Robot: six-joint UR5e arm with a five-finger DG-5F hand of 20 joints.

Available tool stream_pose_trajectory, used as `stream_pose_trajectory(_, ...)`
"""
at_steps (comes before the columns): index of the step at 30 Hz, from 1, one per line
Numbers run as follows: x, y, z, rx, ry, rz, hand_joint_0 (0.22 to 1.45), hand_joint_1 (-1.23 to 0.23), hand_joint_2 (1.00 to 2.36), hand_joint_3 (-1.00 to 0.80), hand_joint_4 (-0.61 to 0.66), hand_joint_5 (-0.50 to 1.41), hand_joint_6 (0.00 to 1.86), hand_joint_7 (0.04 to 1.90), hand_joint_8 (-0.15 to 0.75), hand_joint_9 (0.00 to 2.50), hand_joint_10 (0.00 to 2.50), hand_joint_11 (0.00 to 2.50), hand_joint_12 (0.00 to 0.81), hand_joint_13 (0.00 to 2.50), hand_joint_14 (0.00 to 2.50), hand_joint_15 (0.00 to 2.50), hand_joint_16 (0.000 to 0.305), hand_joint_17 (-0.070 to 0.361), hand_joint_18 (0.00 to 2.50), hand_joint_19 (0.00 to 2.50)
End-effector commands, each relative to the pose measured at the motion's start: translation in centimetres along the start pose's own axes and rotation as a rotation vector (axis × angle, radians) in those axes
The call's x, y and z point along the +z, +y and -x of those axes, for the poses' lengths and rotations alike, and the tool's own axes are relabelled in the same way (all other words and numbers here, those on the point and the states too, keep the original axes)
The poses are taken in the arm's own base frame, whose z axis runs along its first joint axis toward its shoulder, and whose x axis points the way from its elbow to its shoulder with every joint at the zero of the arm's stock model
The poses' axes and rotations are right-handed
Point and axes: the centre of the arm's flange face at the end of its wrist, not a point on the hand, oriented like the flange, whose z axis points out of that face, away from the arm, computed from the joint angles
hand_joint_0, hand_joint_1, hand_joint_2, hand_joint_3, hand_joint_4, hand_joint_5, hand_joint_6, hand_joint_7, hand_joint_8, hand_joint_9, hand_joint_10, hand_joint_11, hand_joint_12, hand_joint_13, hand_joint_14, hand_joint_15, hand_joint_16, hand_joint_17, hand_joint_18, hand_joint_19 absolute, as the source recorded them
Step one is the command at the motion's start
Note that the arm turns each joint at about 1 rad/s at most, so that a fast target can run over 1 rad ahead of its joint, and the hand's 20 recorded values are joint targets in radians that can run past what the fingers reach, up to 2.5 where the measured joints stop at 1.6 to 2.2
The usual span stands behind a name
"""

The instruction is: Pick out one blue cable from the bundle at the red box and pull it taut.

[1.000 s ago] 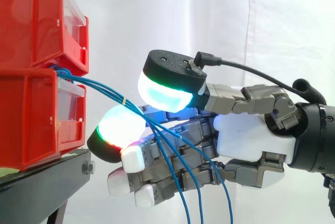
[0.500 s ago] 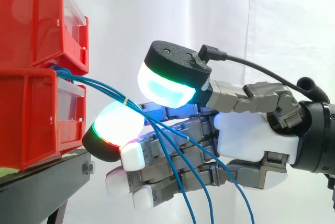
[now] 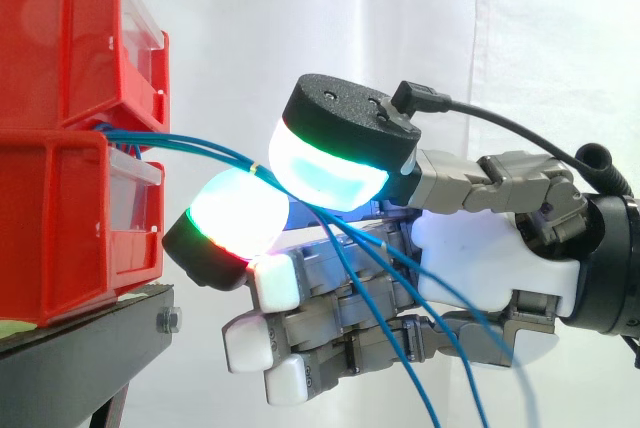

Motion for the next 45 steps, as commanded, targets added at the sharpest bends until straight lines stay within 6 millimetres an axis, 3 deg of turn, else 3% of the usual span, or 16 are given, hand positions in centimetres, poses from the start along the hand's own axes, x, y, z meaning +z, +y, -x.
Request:
stream_pose_trajectory(1, 0.0, 0.0, -0.2, 0.037, 0.006, -0.001, 0.64, -0.81, 1.02, -0.16, 0.0, -0.15, 0.9, 0.91, 0.295, 1.06, 0.02, 0.5, 0.382, 0.91, 0.02, 0.45, 0.049, 0.109, 0.71, 0.62)
stream_pose_trajectory(10, -0.3, -0.1, -0.9, 0.074, 0.033, -0.016, 0.69, -0.85, 1.02, -0.15, -0.06, -0.15, 0.94, 0.92, 0.299, 1.09, 0.02, 0.51, 0.389, 0.95, 0.02, 0.46, 0.049, 0.11, 0.77, 0.62)
stream_pose_trajectory(26, -0.8, -0.6, -0.8, 0.074, 0.041, -0.065, 0.77, -0.86, 1.0, -0.47, -0.11, -0.13, 0.94, 0.96, 0.297, 1.16, 0.02, 0.55, 0.392, 0.99, 0.02, 0.48, 0.048, 0.108, 0.81, 0.63)
stream_pose_trajectory(45, -0.9, 0.3, 0.0, 0.065, 0.041, -0.082, 0.64, -0.85, 1.0, -0.5, 0.05, -0.11, 0.91, 0.91, 0.289, 1.21, 0.02, 0.55, 0.389, 1.0, 0.02, 0.5, 0.048, 0.108, 0.83, 0.67)
